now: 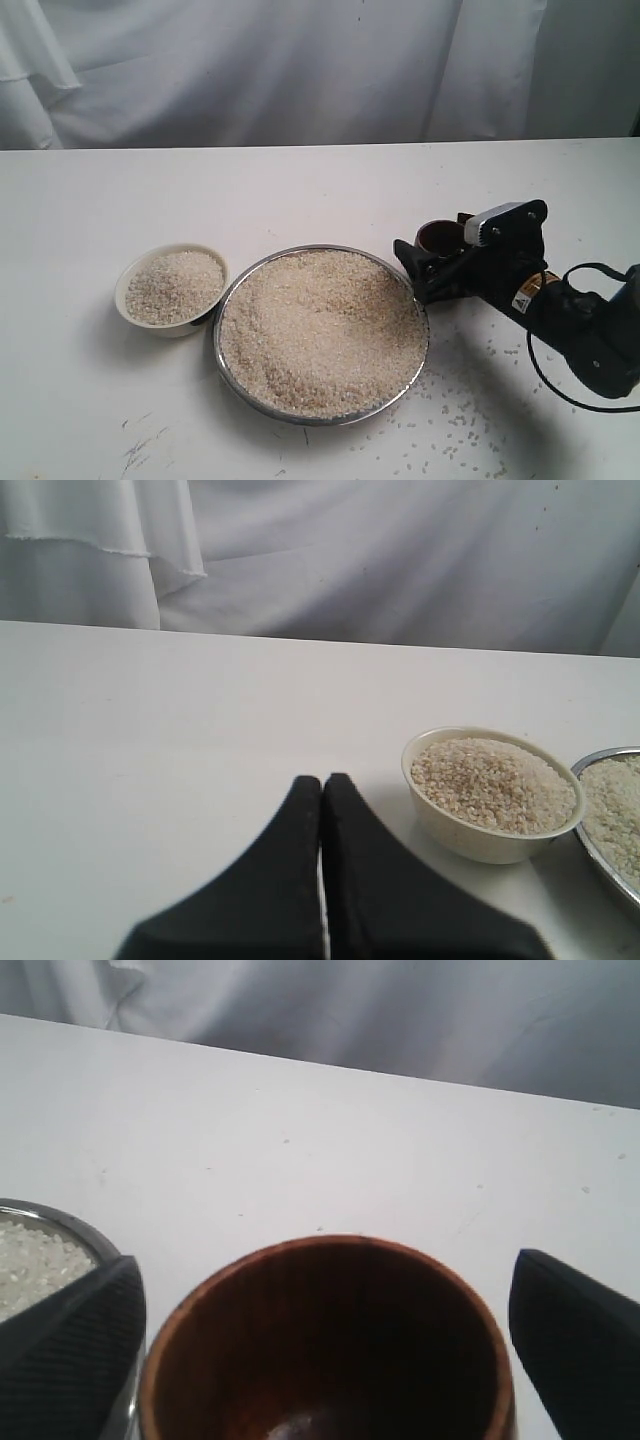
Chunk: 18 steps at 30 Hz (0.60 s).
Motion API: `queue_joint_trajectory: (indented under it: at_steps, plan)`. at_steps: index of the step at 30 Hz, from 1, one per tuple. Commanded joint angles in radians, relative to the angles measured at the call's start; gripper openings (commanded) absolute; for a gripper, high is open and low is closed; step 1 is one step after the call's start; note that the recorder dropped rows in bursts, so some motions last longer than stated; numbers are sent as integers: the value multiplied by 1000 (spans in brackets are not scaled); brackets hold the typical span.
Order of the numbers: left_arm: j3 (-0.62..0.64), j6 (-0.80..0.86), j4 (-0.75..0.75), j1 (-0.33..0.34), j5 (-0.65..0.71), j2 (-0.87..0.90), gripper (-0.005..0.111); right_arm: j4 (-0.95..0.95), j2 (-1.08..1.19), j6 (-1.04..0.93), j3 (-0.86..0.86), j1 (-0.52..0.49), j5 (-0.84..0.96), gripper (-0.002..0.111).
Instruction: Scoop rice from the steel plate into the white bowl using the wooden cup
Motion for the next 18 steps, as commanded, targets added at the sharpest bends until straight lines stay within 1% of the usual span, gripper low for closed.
queue_joint_trajectory:
  at_steps: [1, 6, 9, 11, 12, 14, 15, 17, 18]
  plan:
    - [5, -3, -1, -2, -6, -5, 0, -14, -51, 0, -1, -6, -17, 90]
    - [5, -3, -1, -2, -6, -5, 0, -14, -159, -5, -1, -6, 6, 89]
    - [5, -3, -1, -2, -6, -5, 0, -30, -260, 22, -1, -6, 74, 81]
    - [5, -3, -1, -2, -6, -5, 0, -45, -337, 61, -1, -6, 119, 72]
    - [5, -3, -1, -2, -6, -5, 0, -55, -373, 94, -1, -6, 138, 64]
    - [5, -3, -1, -2, -6, -5, 0, -62, -438, 145, -1, -6, 169, 52]
    - [5, -3, -1, -2, -6, -5, 0, -62, -480, 183, -1, -6, 189, 42]
    - [5, -3, -1, -2, -6, -5, 0, -64, -535, 251, -1, -6, 231, 27]
    - [5, -3, -1, -2, -6, -5, 0, -66, -576, 323, -1, -6, 267, 19]
